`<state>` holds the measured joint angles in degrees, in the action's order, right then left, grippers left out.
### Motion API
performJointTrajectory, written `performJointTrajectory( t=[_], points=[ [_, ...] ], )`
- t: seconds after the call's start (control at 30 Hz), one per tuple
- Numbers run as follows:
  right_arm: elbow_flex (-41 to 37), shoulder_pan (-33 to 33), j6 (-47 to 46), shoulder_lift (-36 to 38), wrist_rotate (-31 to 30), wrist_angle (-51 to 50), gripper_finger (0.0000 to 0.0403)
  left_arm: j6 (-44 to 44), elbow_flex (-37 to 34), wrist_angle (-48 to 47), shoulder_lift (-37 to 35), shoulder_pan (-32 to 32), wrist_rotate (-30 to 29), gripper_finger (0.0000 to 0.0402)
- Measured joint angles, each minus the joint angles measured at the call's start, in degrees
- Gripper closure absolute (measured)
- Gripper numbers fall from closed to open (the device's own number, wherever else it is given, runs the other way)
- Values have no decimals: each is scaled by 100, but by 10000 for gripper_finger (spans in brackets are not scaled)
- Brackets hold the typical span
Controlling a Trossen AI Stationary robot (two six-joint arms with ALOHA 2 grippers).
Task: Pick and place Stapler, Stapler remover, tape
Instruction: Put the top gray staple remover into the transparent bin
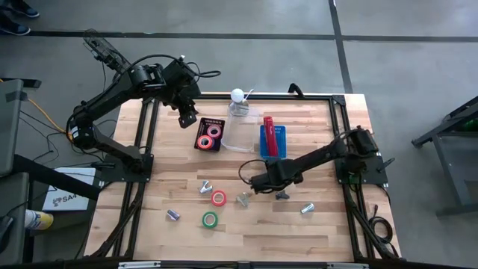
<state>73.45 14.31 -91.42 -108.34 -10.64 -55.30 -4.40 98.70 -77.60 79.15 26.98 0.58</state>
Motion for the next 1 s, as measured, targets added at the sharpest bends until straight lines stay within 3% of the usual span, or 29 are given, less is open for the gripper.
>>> performJointTrajectory(
  t=[0.27,0.5,0.77,1.0],
  points=[
    [4,-2,875,668,-538,438,315,0,0,1,0,0,-4,221],
    [11,-204,2346,1148,-988,1251,315,2,0,17,0,-2,-7,221],
    [11,-1137,4345,1200,-319,2801,315,75,0,15,-2,-1,-3,221],
    [9,-2021,5518,1190,196,3070,315,170,0,10,0,-1,0,221]
  ],
)
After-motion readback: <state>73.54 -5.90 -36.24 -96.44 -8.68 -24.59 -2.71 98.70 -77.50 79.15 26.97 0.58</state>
